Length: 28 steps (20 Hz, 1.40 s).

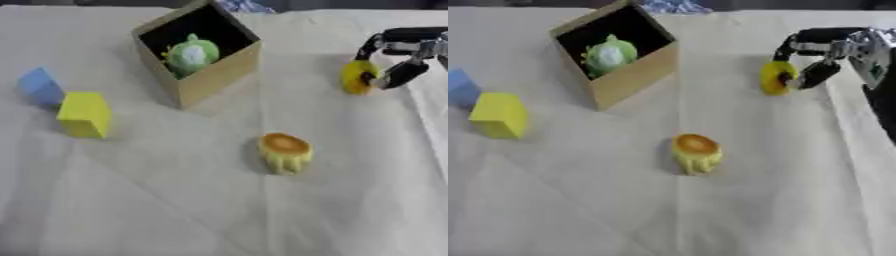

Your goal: Pick up objects on the table and place them in the box.

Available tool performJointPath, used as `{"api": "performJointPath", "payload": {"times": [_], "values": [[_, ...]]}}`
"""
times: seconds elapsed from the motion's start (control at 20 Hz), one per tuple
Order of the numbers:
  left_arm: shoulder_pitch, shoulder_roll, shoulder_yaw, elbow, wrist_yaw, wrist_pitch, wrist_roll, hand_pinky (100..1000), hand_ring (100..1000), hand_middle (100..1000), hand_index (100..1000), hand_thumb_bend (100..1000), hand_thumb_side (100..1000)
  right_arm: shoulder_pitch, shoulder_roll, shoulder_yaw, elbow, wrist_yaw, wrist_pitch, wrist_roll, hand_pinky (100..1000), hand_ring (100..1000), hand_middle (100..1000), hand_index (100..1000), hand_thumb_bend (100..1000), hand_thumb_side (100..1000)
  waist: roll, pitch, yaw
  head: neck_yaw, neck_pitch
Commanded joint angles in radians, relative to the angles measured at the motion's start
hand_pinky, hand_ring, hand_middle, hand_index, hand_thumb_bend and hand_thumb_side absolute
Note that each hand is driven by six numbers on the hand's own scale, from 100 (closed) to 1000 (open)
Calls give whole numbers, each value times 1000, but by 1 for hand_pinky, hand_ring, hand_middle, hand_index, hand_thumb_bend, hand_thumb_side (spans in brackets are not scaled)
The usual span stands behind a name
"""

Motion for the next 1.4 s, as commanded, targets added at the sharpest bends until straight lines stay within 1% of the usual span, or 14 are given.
{"api": "performJointPath", "payload": {"times": [0.05, 0.2, 0.3, 0.5, 0.6, 0.7, 0.8, 1.05, 1.2, 1.4], "values": [[-11, 20, 0, -14, 0, -2, -3, 865, 718, 725, 826, 323, 694, -18, -41, 17, -94, -57, 4, -4, 870, 764, 556, 667, 100, 100, -1, -22, 1, 3, -11], [-11, 20, 1, -15, -2, -2, -2, 864, 718, 725, 826, 325, 693, -31, -46, 37, -178, -109, 22, -11, 872, 766, 562, 675, 100, 100, -3, -25, 2, 3, -10], [-11, 21, 0, -16, -2, -2, -2, 864, 718, 725, 826, 325, 692, -55, -30, 49, -230, -141, 41, -10, 873, 767, 565, 681, 100, 100, -4, -28, 3, 2, -10], [-13, 19, -5, -16, -1, -1, -5, 864, 718, 725, 825, 326, 691, -122, 39, 72, -320, -202, 97, 27, 874, 765, 567, 685, 100, 100, -4, -33, 10, -11, -10], [-16, 17, -9, -16, 1, -1, -9, 863, 718, 725, 825, 327, 690, -158, 88, 80, -332, -228, 128, 51, 874, 764, 567, 686, 100, 100, -4, -33, 16, -19, -13], [-16, 17, -8, -16, 1, -1, -9, 863, 719, 725, 825, 327, 689, -179, 129, 79, -330, -233, 156, 65, 875, 762, 567, 685, 100, 100, -2, -34, 16, -20, -13], [-22, 16, -14, -16, 5, 0, -13, 863, 719, 725, 825, 327, 689, -206, 173, 72, -314, -225, 179, 65, 875, 761, 567, 686, 100, 100, -3, -32, 33, -36, -17], [-25, 14, -15, -15, 10, -1, -16, 863, 719, 725, 825, 327, 690, -237, 300, 22, -214, -153, 238, 20, 875, 759, 568, 688, 100, 100, -3, -28, 43, -49, -19], [-29, 12, -17, -15, 12, -2, -17, 863, 719, 725, 825, 327, 689, -231, 354, 0, -163, -102, 246, -5, 876, 759, 571, 691, 100, 100, 0, -26, 48, -70, -21], [-34, 8, -20, -16, 15, -3, -20, 863, 719, 725, 825, 328, 688, -213, 396, -23, -111, -29, 242, -33, 877, 772, 597, 717, 100, 100, 6, -24, 57, -100, -20]]}}
